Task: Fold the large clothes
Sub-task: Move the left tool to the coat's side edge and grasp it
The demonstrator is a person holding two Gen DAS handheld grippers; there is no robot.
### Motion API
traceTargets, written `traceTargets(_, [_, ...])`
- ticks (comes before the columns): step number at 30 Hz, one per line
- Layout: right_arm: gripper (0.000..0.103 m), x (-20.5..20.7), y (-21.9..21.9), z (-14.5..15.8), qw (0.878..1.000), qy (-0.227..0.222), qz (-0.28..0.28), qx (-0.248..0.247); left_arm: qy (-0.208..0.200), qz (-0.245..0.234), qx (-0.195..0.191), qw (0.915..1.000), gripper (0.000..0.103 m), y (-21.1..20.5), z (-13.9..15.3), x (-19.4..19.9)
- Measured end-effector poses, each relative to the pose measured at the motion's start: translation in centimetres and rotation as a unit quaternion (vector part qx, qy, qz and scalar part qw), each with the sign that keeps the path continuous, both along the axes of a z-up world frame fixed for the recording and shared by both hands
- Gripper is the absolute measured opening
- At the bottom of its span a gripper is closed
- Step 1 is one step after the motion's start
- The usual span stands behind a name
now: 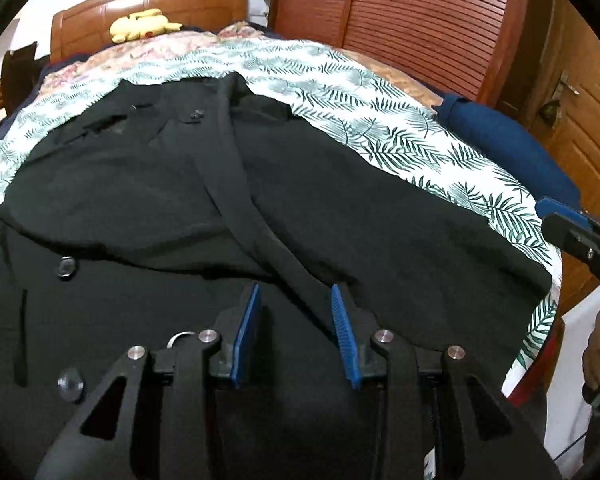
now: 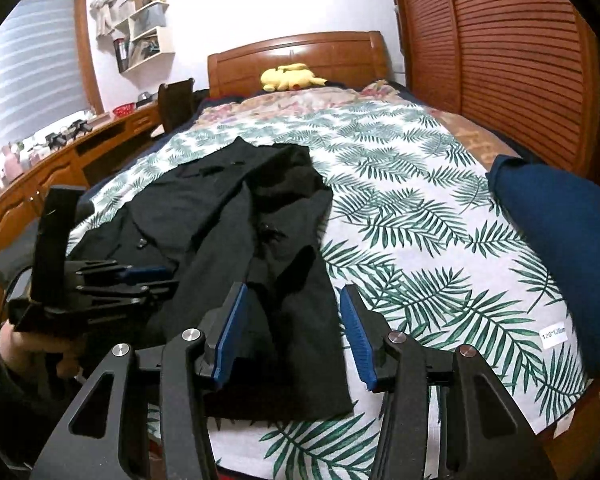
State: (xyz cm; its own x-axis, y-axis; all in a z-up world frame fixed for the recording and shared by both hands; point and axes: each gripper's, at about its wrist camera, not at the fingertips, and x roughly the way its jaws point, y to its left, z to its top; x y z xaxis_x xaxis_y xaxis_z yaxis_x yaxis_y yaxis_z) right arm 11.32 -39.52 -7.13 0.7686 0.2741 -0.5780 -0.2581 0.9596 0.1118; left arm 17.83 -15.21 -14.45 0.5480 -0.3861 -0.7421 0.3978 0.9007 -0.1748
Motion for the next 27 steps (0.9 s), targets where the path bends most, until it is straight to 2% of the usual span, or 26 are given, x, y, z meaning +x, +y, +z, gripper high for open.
traceTargets(4, [0.049, 0.4, -0.1, -1.0, 1.000, 0.012, 0.003, 0.003, 0.033, -0.006, -0.017, 0.9993, 0.035, -0.6, -0.6, 0.9])
traceTargets(5, [0.049, 0.4, -0.1, -1.2, 1.000, 0.014, 0.004, 0.005, 0.036, -0.007, -0.019, 0.9991, 0.031, -0.7, -0.7, 1.0])
traceTargets(7, [0.049, 0.6, -0.1, -1.7, 1.000, 0.021, 0.005, 0.009, 0.040, -0.018, -0.026, 0.9987, 0.017, -1.0, -0.6, 1.0])
traceTargets(8, [0.049, 0.7, 0.0, -2.0, 1.000, 0.026, 0.007, 0.012, 0.043, -0.024, -0.030, 0.9983, 0.006, -1.1, -0.6, 1.0])
traceTargets(9, [0.049, 0.7, 0.0, -2.3, 0.999, 0.028, 0.009, 0.013, 0.042, -0.028, -0.028, 0.9983, 0.002, -1.2, -0.4, 0.9])
traceTargets(12, [0.049, 1.0, 0.5, -2.8, 0.999, 0.032, 0.014, 0.009, 0.013, -0.035, -0.008, 0.9993, 0.000, -0.4, 1.6, 0.1])
traceTargets(16, [0.049, 1.6, 1.4, -3.1, 0.999, 0.034, 0.021, 0.012, -0.021, -0.021, 0.008, 0.9995, 0.000, 3.1, 4.8, -0.5])
traceTargets(21, [0.049, 2.3, 3.0, -3.5, 0.999, 0.038, 0.032, 0.018, -0.068, 0.034, 0.077, 0.9941, 0.000, 9.5, 8.9, 1.7])
traceTargets(24, [0.049, 2.4, 4.2, -3.6, 0.998, 0.040, 0.040, 0.017, -0.082, 0.065, 0.124, 0.9867, 0.000, 12.7, 9.9, 3.8])
traceTargets(27, [0.049, 2.7, 5.0, -3.7, 0.998, 0.040, 0.047, 0.013, -0.074, 0.073, 0.138, 0.9850, 0.001, 14.7, 9.7, 5.4])
